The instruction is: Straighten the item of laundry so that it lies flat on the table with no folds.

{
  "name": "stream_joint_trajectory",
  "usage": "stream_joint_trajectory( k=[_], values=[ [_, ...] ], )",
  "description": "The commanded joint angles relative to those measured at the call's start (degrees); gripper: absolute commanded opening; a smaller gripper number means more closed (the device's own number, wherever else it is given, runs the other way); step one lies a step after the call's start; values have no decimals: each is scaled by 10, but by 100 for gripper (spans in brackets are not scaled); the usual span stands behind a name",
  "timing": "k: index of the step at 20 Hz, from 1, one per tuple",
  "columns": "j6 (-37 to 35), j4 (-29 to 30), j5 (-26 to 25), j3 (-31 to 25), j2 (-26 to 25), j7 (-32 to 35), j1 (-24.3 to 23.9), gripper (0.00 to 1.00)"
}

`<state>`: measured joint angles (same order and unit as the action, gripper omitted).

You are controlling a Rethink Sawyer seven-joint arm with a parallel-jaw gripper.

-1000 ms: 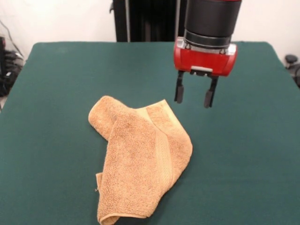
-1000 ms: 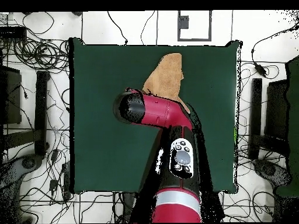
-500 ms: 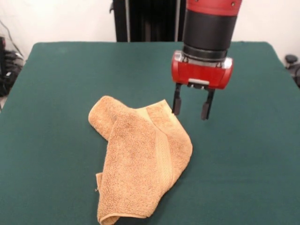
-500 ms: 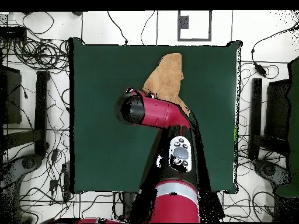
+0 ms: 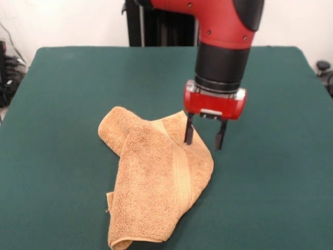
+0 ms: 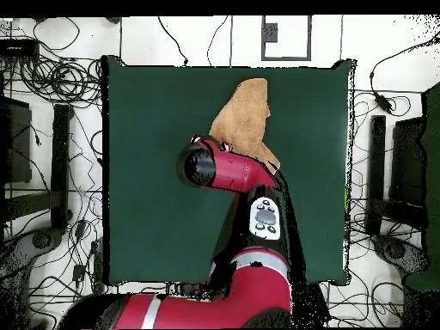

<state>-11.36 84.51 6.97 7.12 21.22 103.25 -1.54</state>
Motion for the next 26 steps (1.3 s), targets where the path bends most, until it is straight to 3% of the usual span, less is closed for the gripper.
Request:
stream_joint_trajectory(
  k=[1,8,13,26],
  values=[
    [47,50,-3,-71,-14,97,-38,100],
    [89,60,-14,-89,-17,98,-52,100],
    [72,53,-37,-140,-23,53,-91,100],
    [70,50,-71,-192,-24,56,-107,100]
  ],
)
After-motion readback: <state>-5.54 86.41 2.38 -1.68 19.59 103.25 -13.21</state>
